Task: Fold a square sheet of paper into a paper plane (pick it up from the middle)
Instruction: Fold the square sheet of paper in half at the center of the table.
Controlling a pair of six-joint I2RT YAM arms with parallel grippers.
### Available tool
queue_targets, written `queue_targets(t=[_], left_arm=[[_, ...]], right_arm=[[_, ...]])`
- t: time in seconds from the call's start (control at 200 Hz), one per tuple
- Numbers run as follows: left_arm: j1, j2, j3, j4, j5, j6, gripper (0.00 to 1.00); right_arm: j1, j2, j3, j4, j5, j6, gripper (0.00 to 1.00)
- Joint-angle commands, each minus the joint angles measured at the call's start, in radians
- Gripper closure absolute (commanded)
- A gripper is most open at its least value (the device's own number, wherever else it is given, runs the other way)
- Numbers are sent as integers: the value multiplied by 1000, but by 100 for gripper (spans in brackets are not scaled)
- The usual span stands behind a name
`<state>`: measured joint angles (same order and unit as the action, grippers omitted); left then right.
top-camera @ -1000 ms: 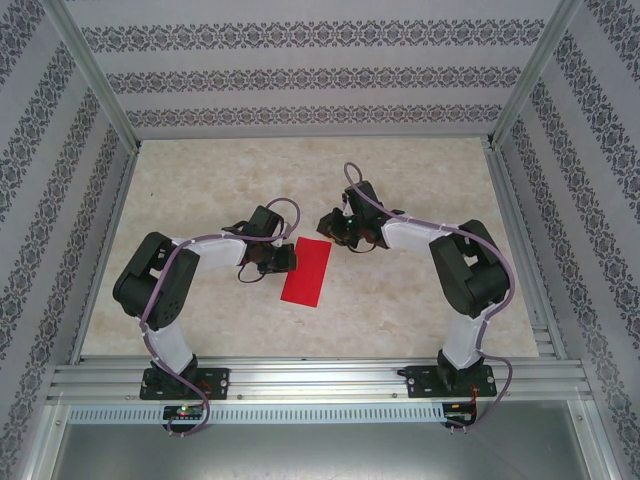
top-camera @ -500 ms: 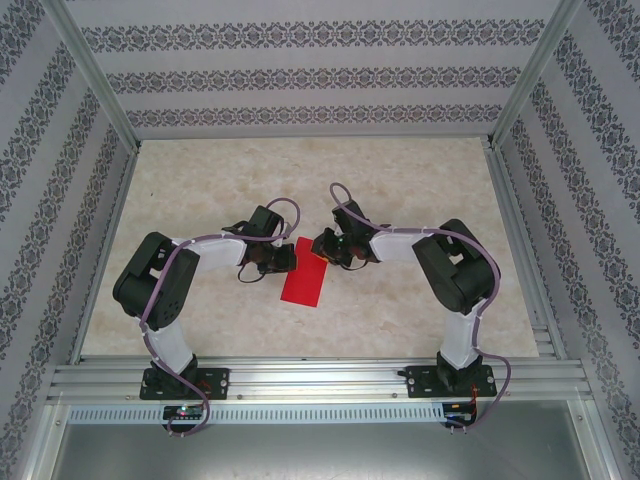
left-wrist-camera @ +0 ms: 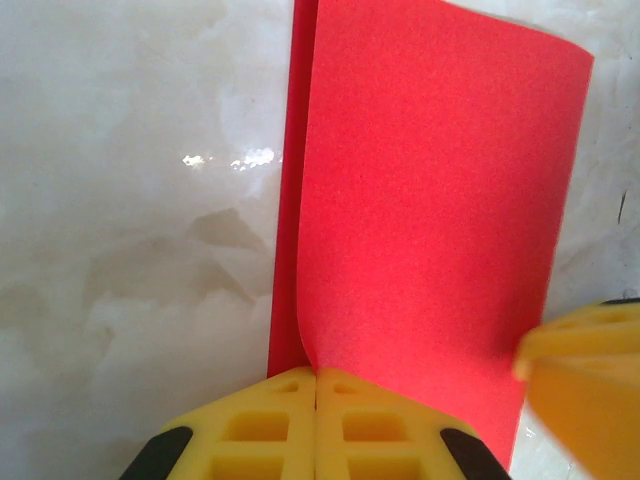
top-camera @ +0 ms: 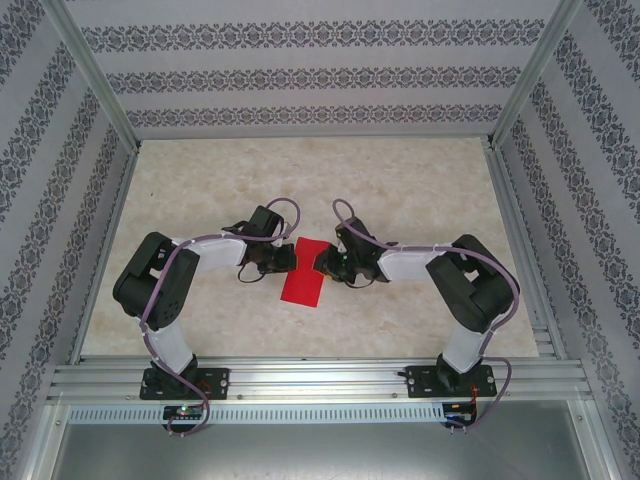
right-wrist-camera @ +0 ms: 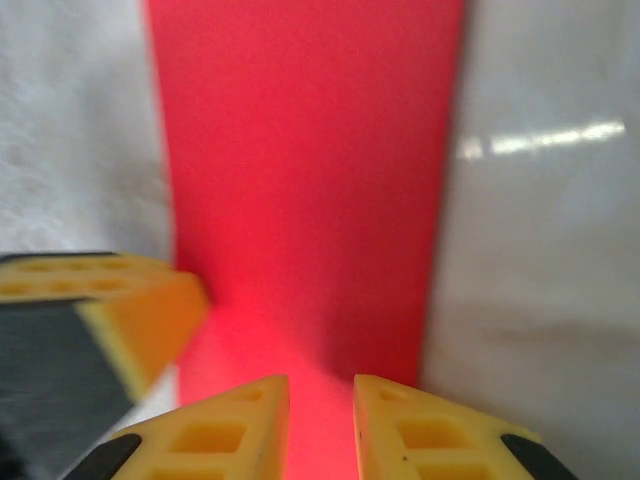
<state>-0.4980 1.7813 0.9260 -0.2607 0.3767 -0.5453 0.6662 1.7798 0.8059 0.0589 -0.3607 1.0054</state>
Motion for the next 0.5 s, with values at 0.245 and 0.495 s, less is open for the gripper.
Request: queue_targets(t=[0.245, 0.495], left_arm=[[-14, 41, -20, -137, -65, 31, 93], [-13, 41, -11, -141, -64, 29, 93]], right_arm=[[18, -105, 8, -87, 40, -46, 75], [105, -108, -19, -17, 30, 15, 75]])
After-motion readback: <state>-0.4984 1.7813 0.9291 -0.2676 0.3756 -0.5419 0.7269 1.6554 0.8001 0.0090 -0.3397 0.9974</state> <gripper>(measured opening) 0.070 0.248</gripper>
